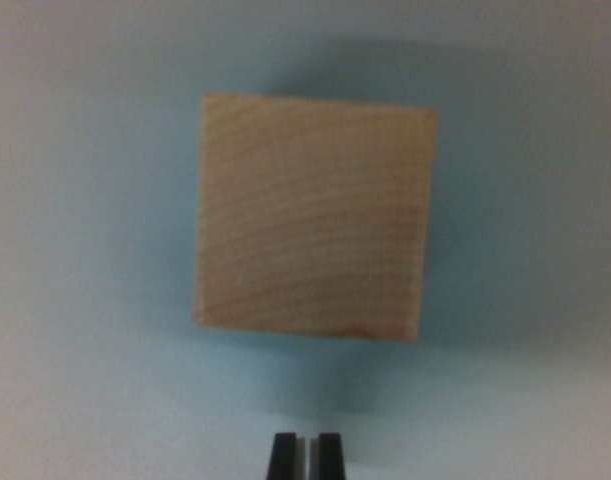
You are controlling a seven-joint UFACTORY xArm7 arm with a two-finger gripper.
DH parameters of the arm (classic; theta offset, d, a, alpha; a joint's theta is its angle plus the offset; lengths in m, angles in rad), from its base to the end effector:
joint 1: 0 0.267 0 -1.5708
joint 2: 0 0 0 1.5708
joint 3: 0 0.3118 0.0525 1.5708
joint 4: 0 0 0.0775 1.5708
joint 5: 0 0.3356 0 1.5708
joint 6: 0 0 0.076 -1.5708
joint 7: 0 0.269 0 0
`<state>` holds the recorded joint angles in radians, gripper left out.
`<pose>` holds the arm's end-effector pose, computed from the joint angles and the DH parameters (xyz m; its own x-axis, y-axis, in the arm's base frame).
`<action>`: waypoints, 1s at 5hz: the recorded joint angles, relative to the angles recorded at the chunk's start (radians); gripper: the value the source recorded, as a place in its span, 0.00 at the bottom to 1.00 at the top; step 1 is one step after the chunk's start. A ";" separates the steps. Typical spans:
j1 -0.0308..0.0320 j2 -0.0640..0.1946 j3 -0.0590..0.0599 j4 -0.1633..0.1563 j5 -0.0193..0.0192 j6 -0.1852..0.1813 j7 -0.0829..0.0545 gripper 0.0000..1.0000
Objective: Push wooden cube
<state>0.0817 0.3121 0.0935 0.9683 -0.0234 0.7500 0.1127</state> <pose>0.4554 0.0816 0.0547 0.9927 0.0770 -0.0930 0.0769 -0.9970 -0.0039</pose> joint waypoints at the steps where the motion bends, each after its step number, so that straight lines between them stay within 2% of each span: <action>1: 0.0000 0.000 0.000 0.000 0.0000 0.000 0.000 1.00; 2: -0.0001 0.022 -0.002 0.035 -0.0012 0.013 -0.002 1.00; 3: -0.0001 0.022 -0.002 0.035 -0.0012 0.013 -0.002 1.00; 4: -0.0002 0.046 -0.003 0.074 -0.0025 0.028 -0.004 1.00; 5: -0.0002 0.046 -0.003 0.074 -0.0025 0.028 -0.004 1.00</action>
<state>0.0815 0.3581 0.0901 1.0421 -0.0259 0.7779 0.1090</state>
